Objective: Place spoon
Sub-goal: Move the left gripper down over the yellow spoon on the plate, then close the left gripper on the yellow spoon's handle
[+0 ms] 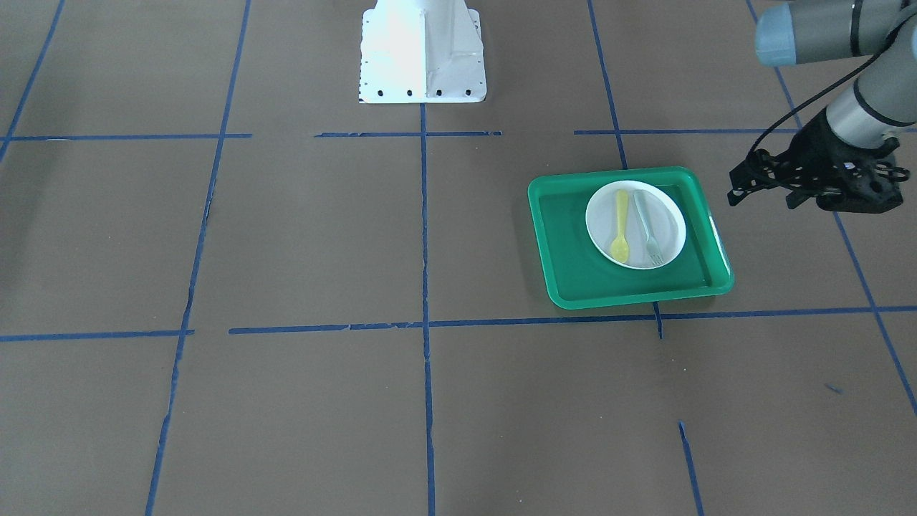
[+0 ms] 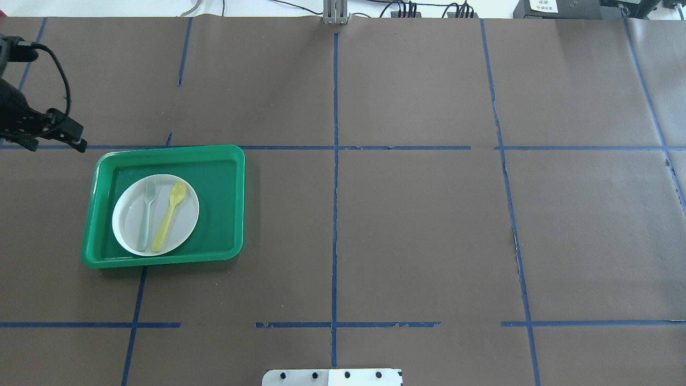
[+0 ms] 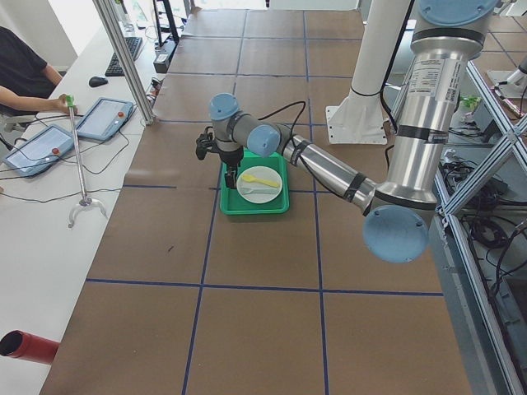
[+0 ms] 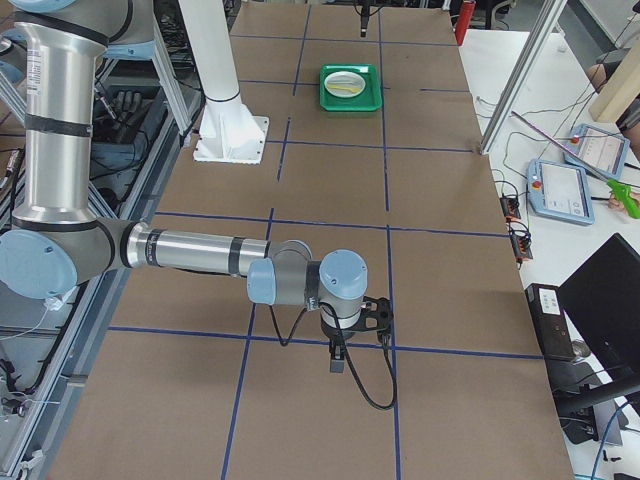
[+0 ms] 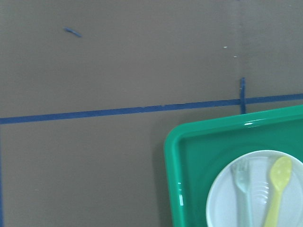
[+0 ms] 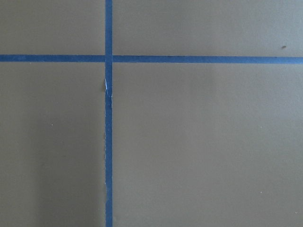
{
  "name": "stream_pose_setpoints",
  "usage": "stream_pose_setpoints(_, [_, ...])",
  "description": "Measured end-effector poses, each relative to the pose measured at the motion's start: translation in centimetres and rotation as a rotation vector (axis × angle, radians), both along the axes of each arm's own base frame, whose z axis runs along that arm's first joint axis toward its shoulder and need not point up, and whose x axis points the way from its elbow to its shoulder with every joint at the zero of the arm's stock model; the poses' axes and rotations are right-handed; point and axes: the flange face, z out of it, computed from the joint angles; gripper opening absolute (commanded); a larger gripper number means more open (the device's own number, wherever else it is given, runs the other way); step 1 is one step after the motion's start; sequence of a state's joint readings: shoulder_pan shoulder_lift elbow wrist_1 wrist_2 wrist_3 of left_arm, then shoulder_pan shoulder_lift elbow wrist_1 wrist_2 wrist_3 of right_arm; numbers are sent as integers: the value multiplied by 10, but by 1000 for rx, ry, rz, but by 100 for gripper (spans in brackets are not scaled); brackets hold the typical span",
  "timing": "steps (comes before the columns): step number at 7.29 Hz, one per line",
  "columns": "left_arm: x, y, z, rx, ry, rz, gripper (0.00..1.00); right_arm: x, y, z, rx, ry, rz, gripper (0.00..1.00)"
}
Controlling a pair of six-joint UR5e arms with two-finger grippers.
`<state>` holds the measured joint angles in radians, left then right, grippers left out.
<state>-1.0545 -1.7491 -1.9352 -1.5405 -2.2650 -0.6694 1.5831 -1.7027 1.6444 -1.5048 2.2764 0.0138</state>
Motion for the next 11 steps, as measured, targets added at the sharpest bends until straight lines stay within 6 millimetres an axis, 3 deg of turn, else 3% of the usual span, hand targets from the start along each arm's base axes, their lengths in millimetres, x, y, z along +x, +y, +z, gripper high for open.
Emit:
stream_pose_setpoints(1, [30,9,-8,-17,-15,-5,100,0,0,0,0,0,0,100])
stream_pose_setpoints(3, [81,23,-7,-13,-25,-13,99,0,0,0,1,0,0,100])
stream_pose_setpoints(5, [131,35,7,-7,-3,-8,80,0,0,0,0,0,0,100])
stream_pose_setpoints(6, [152,38,12,-5,-4,5,78,0,0,0,0,0,0,100])
stream_pose_setpoints(9, [189,40,21,-11,-22,31,74,0,0,0,0,0,0,100])
stream_pose_setpoints(11, [198,37,26,-6,-20,36,72,0,0,0,0,0,0,100])
